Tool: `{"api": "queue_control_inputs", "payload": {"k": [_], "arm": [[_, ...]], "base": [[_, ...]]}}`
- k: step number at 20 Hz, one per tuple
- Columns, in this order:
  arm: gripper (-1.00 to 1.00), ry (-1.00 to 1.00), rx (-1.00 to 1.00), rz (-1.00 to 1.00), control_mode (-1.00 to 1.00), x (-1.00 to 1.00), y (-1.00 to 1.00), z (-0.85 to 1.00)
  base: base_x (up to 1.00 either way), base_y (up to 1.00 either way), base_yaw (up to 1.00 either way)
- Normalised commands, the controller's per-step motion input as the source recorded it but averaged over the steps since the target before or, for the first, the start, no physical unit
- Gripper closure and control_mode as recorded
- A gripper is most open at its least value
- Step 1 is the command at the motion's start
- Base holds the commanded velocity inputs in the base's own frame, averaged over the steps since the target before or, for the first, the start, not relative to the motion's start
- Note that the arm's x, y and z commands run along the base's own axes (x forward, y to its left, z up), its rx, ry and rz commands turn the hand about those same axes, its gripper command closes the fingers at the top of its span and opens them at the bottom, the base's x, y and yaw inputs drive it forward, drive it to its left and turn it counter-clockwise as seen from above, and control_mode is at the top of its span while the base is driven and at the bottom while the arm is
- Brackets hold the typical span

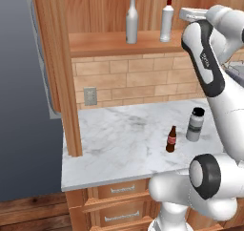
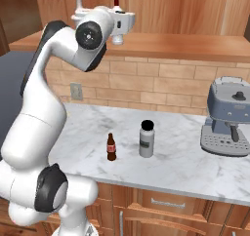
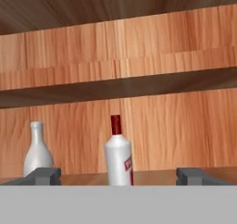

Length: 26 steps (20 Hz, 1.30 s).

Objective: Sort all alcoholic drinks to one cabinet, and non-alcoholic drinks to the other.

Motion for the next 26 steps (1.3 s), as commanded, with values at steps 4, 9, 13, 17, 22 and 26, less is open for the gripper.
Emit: {"api": "queue_control_inputs", "payload": {"k": [4, 9, 13, 17, 22, 26], "arm": [[-1.0, 0.0, 0.0, -0.08, -1.0, -1.0, 0.05, 0.16], [-1.0, 0.05, 0.0, -0.09, -1.0, -1.0, 0.13, 0.06], [-1.0, 0.04, 0.0, -0.15, -1.0, -1.0, 0.25, -0.02], [-1.0, 0.03, 0.0, -0.21, -1.0, -1.0, 0.3, -0.02], [-1.0, 0.12, 0.0, -0.24, -1.0, -0.89, 0.32, -0.02], [-1.0, 0.16, 0.0, -0.28, -1.0, -0.68, 0.2, -0.24]], "base": [[0.0, 0.0, 0.0], [0.0, 0.0, 0.0], [0.0, 0.0, 0.0], [0.0, 0.0, 0.0], [0.0, 0.0, 0.0], [0.0, 0.0, 0.0]]}}
